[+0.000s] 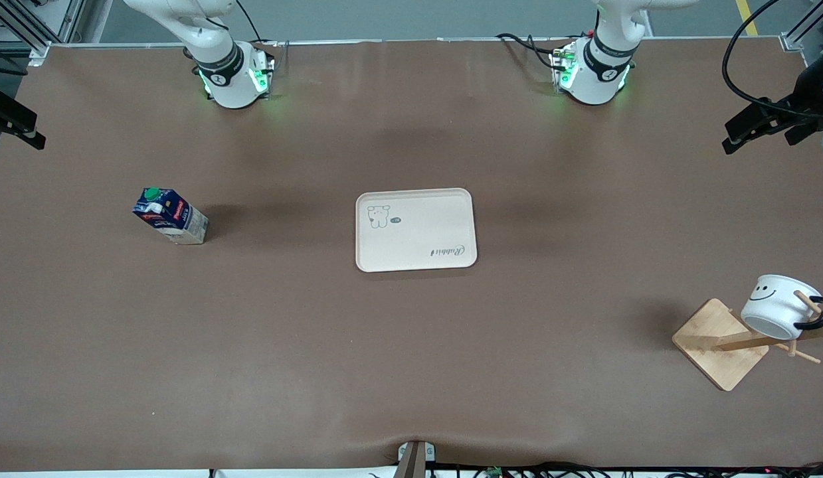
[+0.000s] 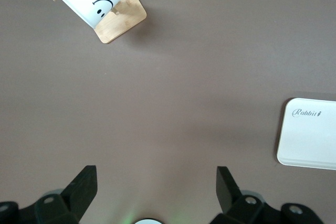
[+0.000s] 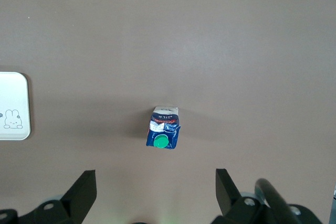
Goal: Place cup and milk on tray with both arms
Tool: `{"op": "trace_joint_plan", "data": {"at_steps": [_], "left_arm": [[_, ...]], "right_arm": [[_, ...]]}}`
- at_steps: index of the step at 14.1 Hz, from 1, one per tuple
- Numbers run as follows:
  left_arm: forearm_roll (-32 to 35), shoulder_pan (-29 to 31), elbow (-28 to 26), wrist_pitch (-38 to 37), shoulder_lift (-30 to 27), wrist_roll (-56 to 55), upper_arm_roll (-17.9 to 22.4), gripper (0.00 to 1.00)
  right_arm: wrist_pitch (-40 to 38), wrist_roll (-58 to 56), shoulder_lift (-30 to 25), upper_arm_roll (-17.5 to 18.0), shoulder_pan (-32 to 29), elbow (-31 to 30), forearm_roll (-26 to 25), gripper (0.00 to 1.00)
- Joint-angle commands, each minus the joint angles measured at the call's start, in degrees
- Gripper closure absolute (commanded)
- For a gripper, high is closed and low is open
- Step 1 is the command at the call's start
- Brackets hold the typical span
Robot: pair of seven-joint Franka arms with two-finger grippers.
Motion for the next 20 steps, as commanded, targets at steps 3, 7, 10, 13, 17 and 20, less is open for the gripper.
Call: {"op": "trace_joint_plan", "data": {"at_steps": [3, 7, 10, 13, 17, 20], "left_arm": [[0.03, 0.2, 0.68, -0.3, 0.98, 0.04, -0.14, 0.0], [-0.06, 2.12, 2.62, 2.58, 1.78, 2.77, 0.74, 0.0], [-0.94, 7.83, -1.41, 10.13, 1.86, 3.04, 0.57, 0.0], [-1.11, 11.18, -9.66, 23.47, 2.04, 3.91, 0.56, 0.0], [-2.43, 12.85, -21.09, 42.27, 1.95, 4.26, 0.48, 0.0], [-4.35, 14.87, -26.64, 53.8, 2.91, 4.44, 0.48, 0.0]], "right_arm": [[-0.19, -0.57, -0.21, 0.59, -1.35, -0.04, 0.51, 0.0], [-0.1, -0.65, -0.21, 0.59, -1.44, -0.04, 0.51, 0.0], [-0.1, -0.65, -0.21, 0.59, -1.44, -0.04, 0.51, 0.0], [-0.1, -0.65, 0.14, 0.59, -1.44, -0.04, 0.51, 0.0], [-0.1, -0.65, 0.15, 0.59, -1.44, -0.04, 0.42, 0.0], [-0.1, -0.74, 0.76, 0.68, -1.44, -0.04, 0.5, 0.0]]}}
